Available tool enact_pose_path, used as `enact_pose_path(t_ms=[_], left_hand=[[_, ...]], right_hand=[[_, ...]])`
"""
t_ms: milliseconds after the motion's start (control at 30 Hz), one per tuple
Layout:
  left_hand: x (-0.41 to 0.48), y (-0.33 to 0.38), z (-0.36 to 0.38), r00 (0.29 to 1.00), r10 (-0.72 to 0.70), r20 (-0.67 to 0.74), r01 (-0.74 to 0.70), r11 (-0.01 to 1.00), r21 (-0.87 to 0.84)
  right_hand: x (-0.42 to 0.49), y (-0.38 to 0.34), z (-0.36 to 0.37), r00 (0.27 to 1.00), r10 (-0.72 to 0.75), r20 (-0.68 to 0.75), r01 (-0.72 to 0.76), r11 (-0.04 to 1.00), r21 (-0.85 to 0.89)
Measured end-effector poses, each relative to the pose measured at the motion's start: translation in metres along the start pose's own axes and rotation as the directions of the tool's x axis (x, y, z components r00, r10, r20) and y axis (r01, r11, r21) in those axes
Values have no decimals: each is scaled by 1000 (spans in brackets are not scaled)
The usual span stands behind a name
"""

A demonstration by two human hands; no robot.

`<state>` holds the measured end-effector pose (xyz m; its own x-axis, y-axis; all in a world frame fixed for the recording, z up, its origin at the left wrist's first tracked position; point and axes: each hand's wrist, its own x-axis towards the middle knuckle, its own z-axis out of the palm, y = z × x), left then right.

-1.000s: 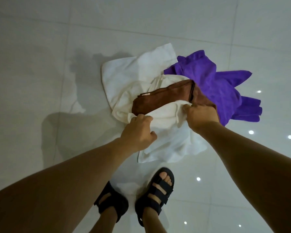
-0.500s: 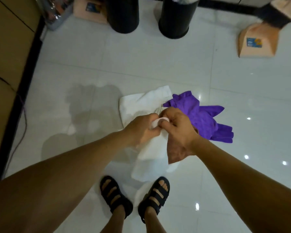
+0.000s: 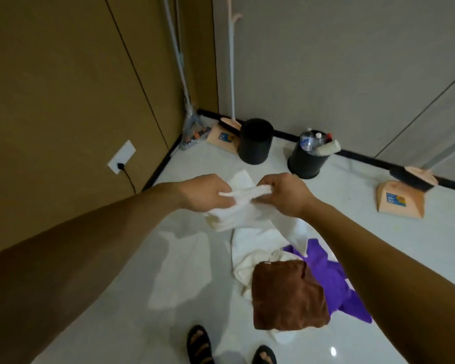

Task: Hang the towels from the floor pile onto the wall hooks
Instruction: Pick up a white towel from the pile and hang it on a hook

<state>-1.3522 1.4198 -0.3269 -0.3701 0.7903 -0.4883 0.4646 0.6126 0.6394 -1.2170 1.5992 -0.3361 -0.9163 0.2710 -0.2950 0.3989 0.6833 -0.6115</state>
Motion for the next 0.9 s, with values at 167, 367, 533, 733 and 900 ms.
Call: enact_pose_path(t_ms=[167,367,533,733,900], left_hand=[[-78,43,-66,983,-130,-131,17,768,-640],[-164,81,-117,855,-304,-421,-161,616,-772],[-239,91,-120,771,-374,-515,-321,471,-822],[-339,85,-111,681,-456,-573,-479,314,-820],[-415,77,-98,493,-570,-657,-560,370,-741]], right_hand=[[13,-92,-32,890,-138,-436,141,990,-25],[-8,-142,-15,995,-15,-97,45,951,307],[-40,-160,10,948,116,295,-274,768,579],[-60,-183,50,762,12,647,-458,716,526],[-92,-255,81,714,-330,617,-398,533,746]])
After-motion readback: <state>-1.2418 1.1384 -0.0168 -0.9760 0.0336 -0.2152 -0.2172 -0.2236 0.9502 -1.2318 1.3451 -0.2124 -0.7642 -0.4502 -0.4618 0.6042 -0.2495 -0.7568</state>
